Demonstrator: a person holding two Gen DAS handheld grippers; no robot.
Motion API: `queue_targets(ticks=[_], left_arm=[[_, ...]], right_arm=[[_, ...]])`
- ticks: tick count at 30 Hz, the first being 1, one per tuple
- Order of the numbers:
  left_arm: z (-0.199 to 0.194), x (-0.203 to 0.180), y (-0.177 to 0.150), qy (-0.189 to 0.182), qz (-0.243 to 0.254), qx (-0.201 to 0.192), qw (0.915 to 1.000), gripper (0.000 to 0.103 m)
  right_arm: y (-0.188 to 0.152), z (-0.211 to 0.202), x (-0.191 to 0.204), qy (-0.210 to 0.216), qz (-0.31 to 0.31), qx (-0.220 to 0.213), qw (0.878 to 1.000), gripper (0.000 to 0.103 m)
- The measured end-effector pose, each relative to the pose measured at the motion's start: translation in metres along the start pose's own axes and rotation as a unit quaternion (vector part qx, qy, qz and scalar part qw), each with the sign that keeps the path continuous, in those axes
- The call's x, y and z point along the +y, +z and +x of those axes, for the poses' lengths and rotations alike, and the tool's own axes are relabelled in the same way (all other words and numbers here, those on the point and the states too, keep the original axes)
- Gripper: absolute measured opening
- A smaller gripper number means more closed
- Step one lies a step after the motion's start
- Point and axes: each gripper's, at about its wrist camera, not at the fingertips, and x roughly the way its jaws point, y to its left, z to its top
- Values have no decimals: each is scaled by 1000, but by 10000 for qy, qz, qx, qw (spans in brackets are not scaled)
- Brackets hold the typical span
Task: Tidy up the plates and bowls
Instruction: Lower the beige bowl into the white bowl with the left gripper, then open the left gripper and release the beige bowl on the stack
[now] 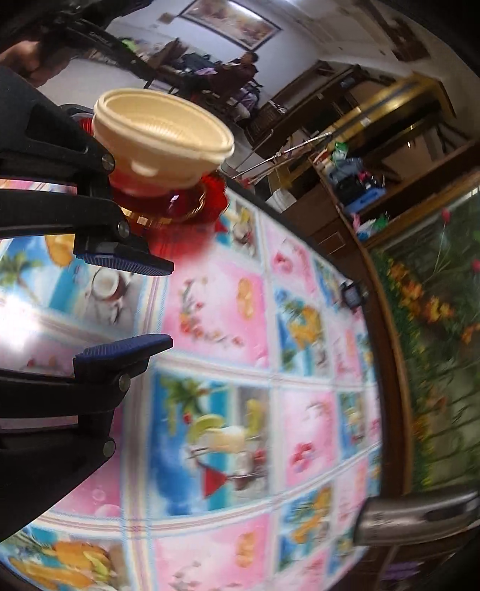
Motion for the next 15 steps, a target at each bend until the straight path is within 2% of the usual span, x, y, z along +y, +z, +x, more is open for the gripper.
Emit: queue_targets(ticks=[2,6,9,15], left_arm=[[6,5,-6,-81,-54,197,9998,58],[10,7,-15,-178,-47,349,9992,58],[13,4,-18,-269,31,423,9987,58],[16,1,-21,-388,69,484,9981,58]], right_arm=[[-3,6,-8,68,82,92,9999,35],[-8,11,-10,269,-2,49,9996,35],[-12,14,-4,620,-229,-24,9978,35],[-18,12,10,987,-521,-68,9937,35]])
